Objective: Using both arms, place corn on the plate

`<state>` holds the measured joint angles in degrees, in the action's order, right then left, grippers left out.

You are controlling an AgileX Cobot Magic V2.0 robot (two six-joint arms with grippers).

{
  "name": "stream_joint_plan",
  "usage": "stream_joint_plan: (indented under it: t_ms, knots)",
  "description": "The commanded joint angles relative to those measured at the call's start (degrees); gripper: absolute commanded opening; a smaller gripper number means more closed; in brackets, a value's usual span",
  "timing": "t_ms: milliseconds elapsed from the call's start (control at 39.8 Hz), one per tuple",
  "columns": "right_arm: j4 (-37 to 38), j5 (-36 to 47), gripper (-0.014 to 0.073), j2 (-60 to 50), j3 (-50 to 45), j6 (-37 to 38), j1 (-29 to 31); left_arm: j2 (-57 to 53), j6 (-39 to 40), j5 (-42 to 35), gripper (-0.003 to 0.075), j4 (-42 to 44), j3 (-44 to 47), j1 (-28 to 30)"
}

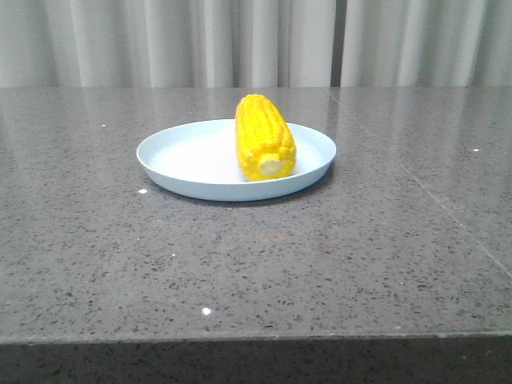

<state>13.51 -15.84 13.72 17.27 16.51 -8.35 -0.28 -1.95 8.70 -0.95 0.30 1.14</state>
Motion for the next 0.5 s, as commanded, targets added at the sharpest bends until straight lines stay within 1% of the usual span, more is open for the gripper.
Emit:
stream_joint_plan:
  t_ms: [0, 226, 326, 402, 477]
  knots:
    - [1.25, 4.75, -0.0069, 0.44, 1.48, -0.47, 0.26, -1.11, 0.3, -4.79, -0.002, -0.24, 0.25, -0.01]
    - [2.07, 4.85, -0.0069, 0.43, 1.3, -0.47, 0.07, -1.11, 0.3, -4.79, -0.002, -0.24, 0.25, -0.01]
    - [3.0, 7.15, -0.0069, -0.26, -0.97, -0.98, -0.28, -1.11, 0.3, -4.79, -0.002, -0.24, 0.25, -0.01]
    - [1.16, 9.73, -0.0069, -2.22, -3.68, -4.46, 0.51, -1.11, 0.3, -4.79, -0.002, -0.24, 0.25, -0.01]
    - [-4.05, 11.29, -0.0069, -5.01, -6.55, -11.19, 1.72, -1.11, 0.3, -4.79, -0.002, -0.24, 0.25, -0.01]
